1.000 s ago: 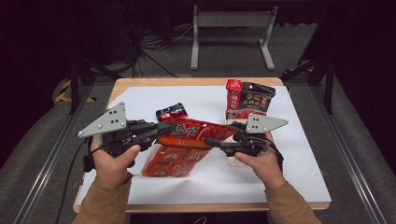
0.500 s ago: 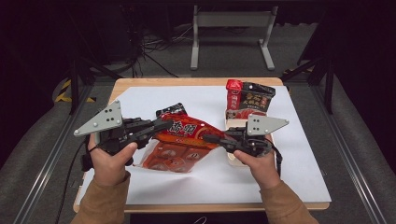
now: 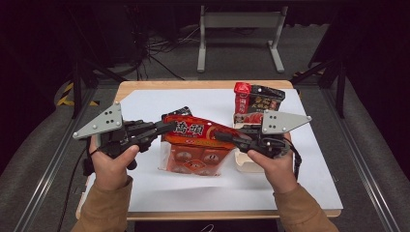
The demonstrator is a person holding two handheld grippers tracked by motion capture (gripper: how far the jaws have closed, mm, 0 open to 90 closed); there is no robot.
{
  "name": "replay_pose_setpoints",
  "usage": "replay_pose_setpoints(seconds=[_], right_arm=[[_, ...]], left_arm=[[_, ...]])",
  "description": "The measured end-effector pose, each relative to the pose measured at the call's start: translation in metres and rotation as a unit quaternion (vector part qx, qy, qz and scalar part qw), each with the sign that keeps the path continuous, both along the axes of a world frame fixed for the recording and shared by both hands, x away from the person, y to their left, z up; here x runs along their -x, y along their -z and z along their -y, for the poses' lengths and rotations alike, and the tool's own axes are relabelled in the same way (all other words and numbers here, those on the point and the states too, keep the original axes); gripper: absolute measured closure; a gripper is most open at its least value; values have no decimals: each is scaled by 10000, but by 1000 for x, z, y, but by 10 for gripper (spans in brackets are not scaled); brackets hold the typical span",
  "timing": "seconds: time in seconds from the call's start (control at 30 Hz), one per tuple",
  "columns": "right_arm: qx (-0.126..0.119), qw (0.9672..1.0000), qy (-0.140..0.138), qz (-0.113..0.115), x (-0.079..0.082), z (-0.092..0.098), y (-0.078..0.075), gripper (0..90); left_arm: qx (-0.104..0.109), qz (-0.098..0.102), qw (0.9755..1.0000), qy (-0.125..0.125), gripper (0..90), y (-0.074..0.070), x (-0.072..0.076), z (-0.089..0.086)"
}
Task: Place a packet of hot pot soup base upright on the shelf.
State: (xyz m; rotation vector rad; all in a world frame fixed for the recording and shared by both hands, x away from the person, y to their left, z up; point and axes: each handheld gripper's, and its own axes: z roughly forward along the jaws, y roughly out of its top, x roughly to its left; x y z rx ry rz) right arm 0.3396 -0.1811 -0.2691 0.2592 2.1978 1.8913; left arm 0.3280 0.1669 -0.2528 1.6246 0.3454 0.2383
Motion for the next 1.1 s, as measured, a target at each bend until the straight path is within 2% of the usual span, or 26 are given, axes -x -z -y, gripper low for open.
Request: replay_pose_setpoints(seconds=[0.2, 0.47, 0.57, 0.67, 0.73, 0.8, 0.93, 1.1], right_arm=[[132, 9999, 45, -16, 1, -1, -8, 899], [382, 9992, 128, -26, 4, -4, -20, 900], [458, 9988, 172, -56, 5, -4, -24, 900], [487, 9985, 233, -95, 4, -2, -26, 900], [507, 9983, 266, -106, 4, 0, -28, 900], [534, 9980, 307, -122, 4, 2, -31, 900], [562, 9976, 385, -158, 3, 7, -38, 899], [577, 9968, 517, -171, 4, 14, -46, 900]], left_arm=[[-16, -49, 10000, -13, 869, 2, -3, -1], [-68, -244, 9997, 40, 803, 7, -10, -2], [-226, -224, 9994, -127, 719, 8, -10, 0], [-269, -169, 9992, -230, 593, 8, -10, 0], [-324, -51, 9986, -414, 495, 8, -11, 0], [-461, -23, 9976, -522, 400, 9, -13, -1], [-597, -50, 9961, -643, 331, 11, -16, -3], [-741, -105, 9943, -765, 294, 15, -20, -6]])
